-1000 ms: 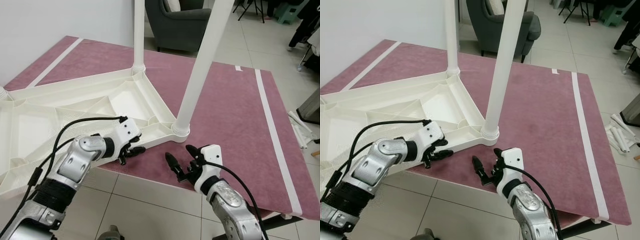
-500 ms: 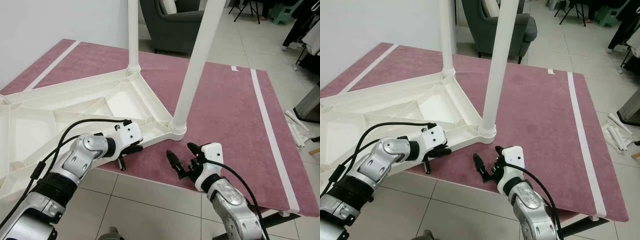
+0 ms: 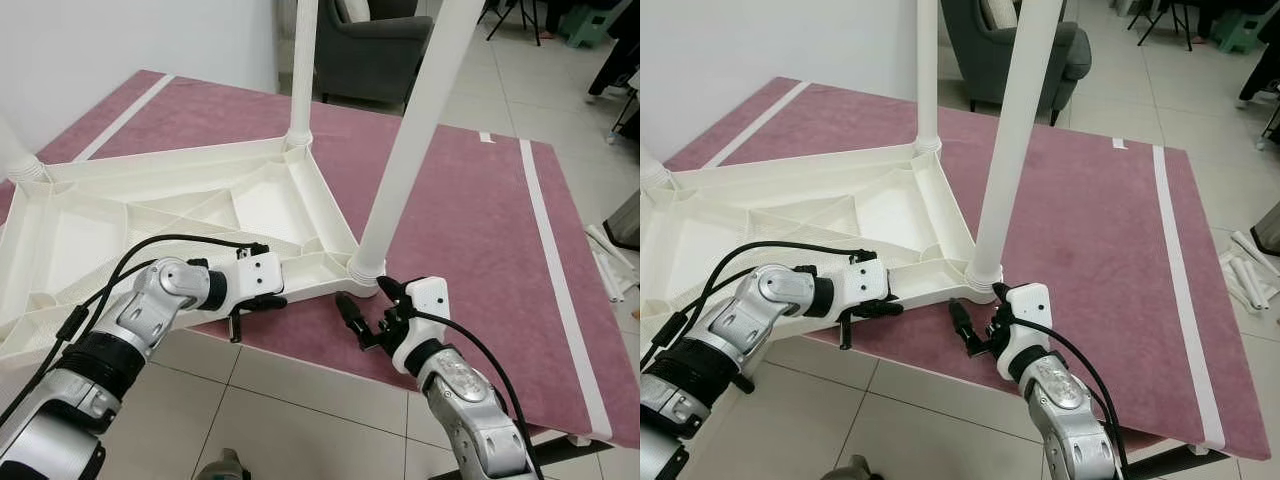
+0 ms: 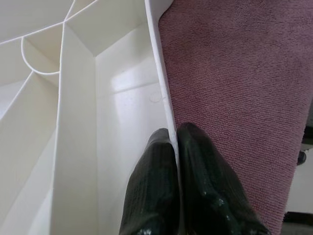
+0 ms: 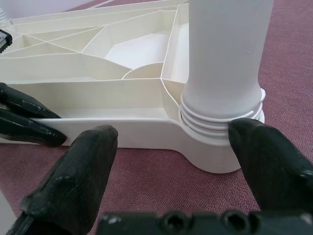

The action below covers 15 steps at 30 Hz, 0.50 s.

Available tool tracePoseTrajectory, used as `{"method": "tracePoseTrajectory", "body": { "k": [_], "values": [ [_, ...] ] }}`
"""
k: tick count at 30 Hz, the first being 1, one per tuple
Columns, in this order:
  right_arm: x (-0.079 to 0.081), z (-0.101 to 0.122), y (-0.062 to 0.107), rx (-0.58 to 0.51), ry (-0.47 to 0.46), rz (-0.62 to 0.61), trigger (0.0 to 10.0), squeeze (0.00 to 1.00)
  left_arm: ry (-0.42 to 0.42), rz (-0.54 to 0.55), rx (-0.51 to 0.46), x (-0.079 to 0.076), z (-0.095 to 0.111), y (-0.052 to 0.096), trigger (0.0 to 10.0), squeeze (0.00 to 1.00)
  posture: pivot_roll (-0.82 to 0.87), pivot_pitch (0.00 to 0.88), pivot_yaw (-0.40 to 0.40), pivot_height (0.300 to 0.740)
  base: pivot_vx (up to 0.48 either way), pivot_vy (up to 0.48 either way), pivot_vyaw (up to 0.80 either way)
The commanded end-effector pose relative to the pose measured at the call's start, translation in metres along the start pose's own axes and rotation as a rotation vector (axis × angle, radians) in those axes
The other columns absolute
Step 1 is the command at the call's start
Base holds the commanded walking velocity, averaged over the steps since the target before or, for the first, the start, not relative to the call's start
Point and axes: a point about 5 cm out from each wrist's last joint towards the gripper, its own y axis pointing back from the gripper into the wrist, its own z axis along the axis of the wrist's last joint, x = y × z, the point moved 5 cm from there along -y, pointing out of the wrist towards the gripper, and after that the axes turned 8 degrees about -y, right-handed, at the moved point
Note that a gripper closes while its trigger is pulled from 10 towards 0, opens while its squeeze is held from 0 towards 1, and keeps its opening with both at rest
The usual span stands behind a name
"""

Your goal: Building children table

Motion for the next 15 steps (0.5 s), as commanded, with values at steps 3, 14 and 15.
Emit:
{"method": "tracePoseTrajectory", "body": {
  "k": [3, 14, 15],
  "values": [
    [0.004, -0.003, -0.001, 0.017, -0.003, 0.016, 10.0, 0.00, -0.256, -0.071, -0.121, 0.012, 0.047, -0.006, 0.0, 0.00, 0.09, 0.000, -0.003, 0.740, 0.000, 0.000, 0.00],
    [0.015, -0.010, 0.015, 0.061, -0.013, 0.078, 10.0, 0.00, -0.345, -0.087, -0.200, 0.022, 0.074, -0.018, 0.0, 0.00, 0.09, 0.000, 0.024, 0.740, 0.000, 0.000, 0.00],
    [0.015, -0.010, 0.015, 0.061, -0.013, 0.078, 10.0, 0.00, -0.345, -0.087, -0.200, 0.022, 0.074, -0.018, 0.0, 0.00, 0.09, 0.000, 0.024, 0.740, 0.000, 0.000, 0.00]
  ]
}}
